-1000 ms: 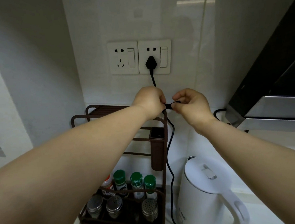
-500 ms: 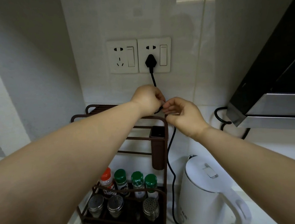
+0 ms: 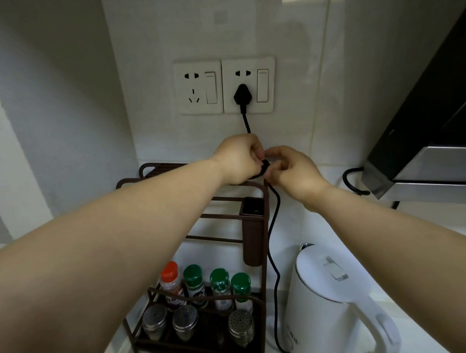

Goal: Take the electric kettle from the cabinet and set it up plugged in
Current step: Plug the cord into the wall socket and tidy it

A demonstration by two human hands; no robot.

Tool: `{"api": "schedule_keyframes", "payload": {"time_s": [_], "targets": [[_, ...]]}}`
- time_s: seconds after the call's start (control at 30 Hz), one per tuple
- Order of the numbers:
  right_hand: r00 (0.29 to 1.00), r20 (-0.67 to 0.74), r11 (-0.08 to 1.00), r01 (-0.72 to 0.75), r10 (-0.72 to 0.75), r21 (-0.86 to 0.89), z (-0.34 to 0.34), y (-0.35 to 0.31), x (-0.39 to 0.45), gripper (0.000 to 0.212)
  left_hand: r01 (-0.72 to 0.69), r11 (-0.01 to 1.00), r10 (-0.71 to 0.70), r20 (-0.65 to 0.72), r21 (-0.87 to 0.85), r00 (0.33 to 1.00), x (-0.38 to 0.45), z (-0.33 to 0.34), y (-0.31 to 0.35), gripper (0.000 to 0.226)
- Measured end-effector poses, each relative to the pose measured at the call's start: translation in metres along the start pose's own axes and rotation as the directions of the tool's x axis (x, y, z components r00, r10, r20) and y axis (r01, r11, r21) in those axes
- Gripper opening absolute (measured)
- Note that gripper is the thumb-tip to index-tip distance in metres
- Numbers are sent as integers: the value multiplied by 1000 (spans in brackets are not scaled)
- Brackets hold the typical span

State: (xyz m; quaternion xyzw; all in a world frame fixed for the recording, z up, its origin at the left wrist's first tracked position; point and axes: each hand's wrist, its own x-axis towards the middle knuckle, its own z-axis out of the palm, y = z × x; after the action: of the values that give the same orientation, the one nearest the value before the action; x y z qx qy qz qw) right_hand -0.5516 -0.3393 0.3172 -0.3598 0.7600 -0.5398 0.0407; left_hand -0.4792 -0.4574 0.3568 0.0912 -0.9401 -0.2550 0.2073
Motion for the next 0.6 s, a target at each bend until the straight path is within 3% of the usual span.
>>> {"api": "schedule_keyframes", "payload": {"time_s": [0.23,0.47,0.6], "targets": [[999,17,984,35,-32,-177,1,-4,5,33,-40,997,39,15,67,999,3,0,-2,19],[999,-11,958,30,-34,-285,-1,-11,9,25,-67,938,84,-36,339,996,6,3,6,20],[1000,-17,973,11,-15,-232,-4,-15,9,22,-73,884,111,-54,463,992,7,5,12,19]]}}
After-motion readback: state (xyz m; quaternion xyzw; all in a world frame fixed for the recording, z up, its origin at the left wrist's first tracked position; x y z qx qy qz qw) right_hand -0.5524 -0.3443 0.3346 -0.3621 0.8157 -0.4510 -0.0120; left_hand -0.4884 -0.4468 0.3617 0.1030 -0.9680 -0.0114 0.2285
